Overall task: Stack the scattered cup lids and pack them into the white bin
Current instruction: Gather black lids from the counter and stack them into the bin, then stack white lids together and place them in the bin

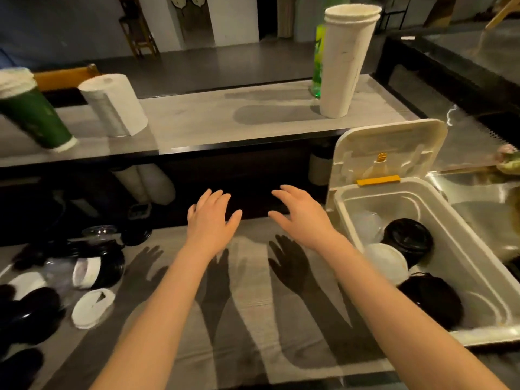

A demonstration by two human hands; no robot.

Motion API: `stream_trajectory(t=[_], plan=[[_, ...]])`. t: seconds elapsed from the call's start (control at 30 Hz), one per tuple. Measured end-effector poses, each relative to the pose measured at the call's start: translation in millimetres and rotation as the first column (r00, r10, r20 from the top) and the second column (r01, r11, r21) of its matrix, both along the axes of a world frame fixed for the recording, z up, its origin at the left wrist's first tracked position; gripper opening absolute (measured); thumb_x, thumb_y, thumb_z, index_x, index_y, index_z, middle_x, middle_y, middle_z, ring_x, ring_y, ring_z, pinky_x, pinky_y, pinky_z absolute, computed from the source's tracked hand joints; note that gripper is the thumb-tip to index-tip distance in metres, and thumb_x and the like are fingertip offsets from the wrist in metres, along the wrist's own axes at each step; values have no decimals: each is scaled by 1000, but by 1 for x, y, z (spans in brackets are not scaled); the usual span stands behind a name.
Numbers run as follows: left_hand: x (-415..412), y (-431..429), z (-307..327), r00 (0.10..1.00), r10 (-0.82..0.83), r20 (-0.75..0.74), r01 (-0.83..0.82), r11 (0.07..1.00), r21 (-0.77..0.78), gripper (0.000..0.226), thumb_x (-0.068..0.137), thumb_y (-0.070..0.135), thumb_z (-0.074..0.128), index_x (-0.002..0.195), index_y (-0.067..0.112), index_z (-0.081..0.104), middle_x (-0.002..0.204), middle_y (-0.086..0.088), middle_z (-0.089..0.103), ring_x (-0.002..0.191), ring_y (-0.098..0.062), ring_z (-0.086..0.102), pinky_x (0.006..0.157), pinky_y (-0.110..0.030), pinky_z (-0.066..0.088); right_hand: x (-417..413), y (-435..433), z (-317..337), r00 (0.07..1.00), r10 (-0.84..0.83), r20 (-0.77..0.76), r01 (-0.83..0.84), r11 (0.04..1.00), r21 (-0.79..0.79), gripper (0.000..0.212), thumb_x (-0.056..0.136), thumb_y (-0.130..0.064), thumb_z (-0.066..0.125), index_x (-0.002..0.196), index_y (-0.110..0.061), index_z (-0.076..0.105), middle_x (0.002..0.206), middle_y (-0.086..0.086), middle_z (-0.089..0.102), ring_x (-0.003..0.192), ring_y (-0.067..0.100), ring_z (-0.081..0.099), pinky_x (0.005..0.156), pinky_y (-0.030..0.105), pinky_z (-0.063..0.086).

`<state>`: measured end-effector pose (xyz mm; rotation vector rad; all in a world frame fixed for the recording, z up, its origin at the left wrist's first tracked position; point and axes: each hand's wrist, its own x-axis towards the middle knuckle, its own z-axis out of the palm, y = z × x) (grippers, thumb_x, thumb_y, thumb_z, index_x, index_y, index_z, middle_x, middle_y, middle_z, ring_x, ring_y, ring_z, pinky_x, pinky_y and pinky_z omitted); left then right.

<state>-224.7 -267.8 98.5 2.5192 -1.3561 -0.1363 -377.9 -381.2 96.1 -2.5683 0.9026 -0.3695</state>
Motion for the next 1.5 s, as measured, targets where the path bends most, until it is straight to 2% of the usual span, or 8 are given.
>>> stream_trajectory(t=[0.5,0.63,0.8,0.93,1.03,1.1,1.3,1.5], plan=[[202,176,-67,991,63,-117,-48,992,120,50,94,34,51,138,10,44,142,-7,43,134,-25,31,110,-34,26,197,155,-62,977,96,-188,-68,986,154,37,95,-35,50,128,-21,51,120,0,62,103,20,60,81,33,50],[240,221,-89,968,149,-202,-109,974,197,41,93,30,53,128,9,50,132,-12,47,125,-28,39,103,-35,35,240,193,-87,936,179,-303,-99,960,261,35,95,-35,50,128,-25,50,120,0,61,102,20,59,84,35,52],[269,266,-109,954,243,-177,-196,948,249,44,94,30,51,134,13,45,141,-6,39,131,-25,31,107,-34,31,282,234,-116,839,369,-401,-246,913,325,36,93,-32,50,127,-19,51,125,7,55,113,28,54,90,39,48],[285,285,-118,945,285,-163,-248,945,214,44,93,27,52,134,14,44,141,-5,38,132,-25,30,108,-34,30,306,265,-136,791,427,-439,-303,896,326,60,81,-46,64,130,-18,45,130,9,48,118,29,49,93,40,46],[293,287,-119,940,303,-160,-265,939,222,42,93,27,52,133,16,45,141,-4,38,132,-25,31,107,-34,29,317,282,-143,753,379,-538,-265,923,279,90,70,-63,68,140,-19,32,139,5,39,128,29,37,97,43,43],[297,282,-119,942,299,-155,-259,937,234,44,93,29,52,134,16,43,142,-4,37,133,-25,29,108,-34,28,321,289,-148,752,341,-563,-243,939,244,97,67,-67,67,142,-18,29,140,3,35,129,30,32,95,44,46],[303,267,-115,952,272,-142,-237,946,222,49,95,34,48,140,16,39,145,-3,35,135,-24,25,110,-36,27,320,280,-150,815,331,-476,-248,941,229,88,67,-57,72,140,-27,32,134,-1,42,124,27,39,91,43,49],[298,247,-100,933,258,-252,-249,966,67,45,96,37,45,136,16,45,143,-2,38,133,-22,29,108,-31,25,299,240,-122,953,236,-192,-174,940,293,92,64,-52,77,141,-29,32,136,-5,45,124,20,43,96,39,46]])
